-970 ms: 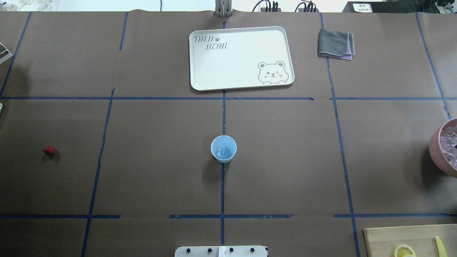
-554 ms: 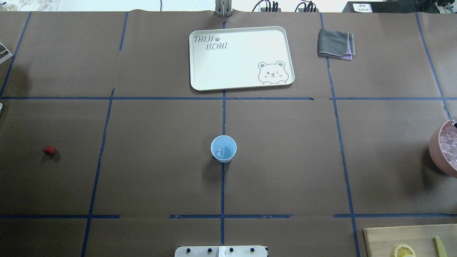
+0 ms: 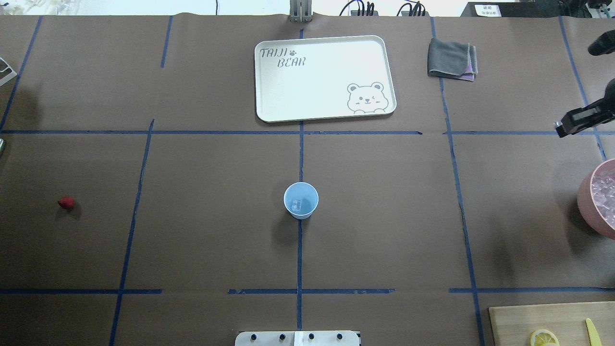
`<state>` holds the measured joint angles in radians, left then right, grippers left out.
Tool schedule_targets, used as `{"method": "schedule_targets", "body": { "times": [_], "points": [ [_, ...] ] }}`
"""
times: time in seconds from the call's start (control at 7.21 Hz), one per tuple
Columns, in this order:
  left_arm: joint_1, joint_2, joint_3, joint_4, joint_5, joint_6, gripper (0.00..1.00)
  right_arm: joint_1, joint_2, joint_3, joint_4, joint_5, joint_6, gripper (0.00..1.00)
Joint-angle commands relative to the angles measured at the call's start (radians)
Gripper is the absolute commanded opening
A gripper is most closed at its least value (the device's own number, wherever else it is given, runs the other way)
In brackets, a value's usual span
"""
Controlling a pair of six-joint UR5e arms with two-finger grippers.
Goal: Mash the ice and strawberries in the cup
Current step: 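Grasp another ice cube from the pink bowl with the right gripper, then carry the ice cube over the blue cup and release it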
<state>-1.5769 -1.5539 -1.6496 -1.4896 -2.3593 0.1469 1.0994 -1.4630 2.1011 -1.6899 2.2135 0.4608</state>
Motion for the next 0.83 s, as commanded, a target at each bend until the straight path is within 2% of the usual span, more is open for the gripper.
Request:
{"method": "schedule_targets", "body": {
  "times": [0.0, 0.14, 0.28, 0.55, 0.69],
  "points": [
    [0.0, 0.0, 0.001, 0.0, 0.0, -0.001, 1.0, -0.212, 0.228, -0.012, -0.116, -0.082, 0.282, 0.0],
    [0.0, 0.0, 0.001, 0.0, 0.0, -0.001, 1.0, -0.287, 0.344, -0.03, -0.219, -0.137, 0.351, 0.0],
    [0.0, -0.002, -0.001, -0.001, 0.0, -0.001, 1.0, -0.353, 0.442, -0.077, -0.243, -0.168, 0.469, 0.0],
    [0.0, -0.005, -0.001, -0.001, 0.0, -0.001, 1.0, -0.507, 0.622, -0.226, -0.238, -0.282, 0.664, 0.0],
    [-0.002, -0.006, -0.001, -0.001, 0.0, -0.001, 1.0, -0.55, 0.698, -0.306, -0.232, -0.31, 0.727, 0.0]
  ]
}}
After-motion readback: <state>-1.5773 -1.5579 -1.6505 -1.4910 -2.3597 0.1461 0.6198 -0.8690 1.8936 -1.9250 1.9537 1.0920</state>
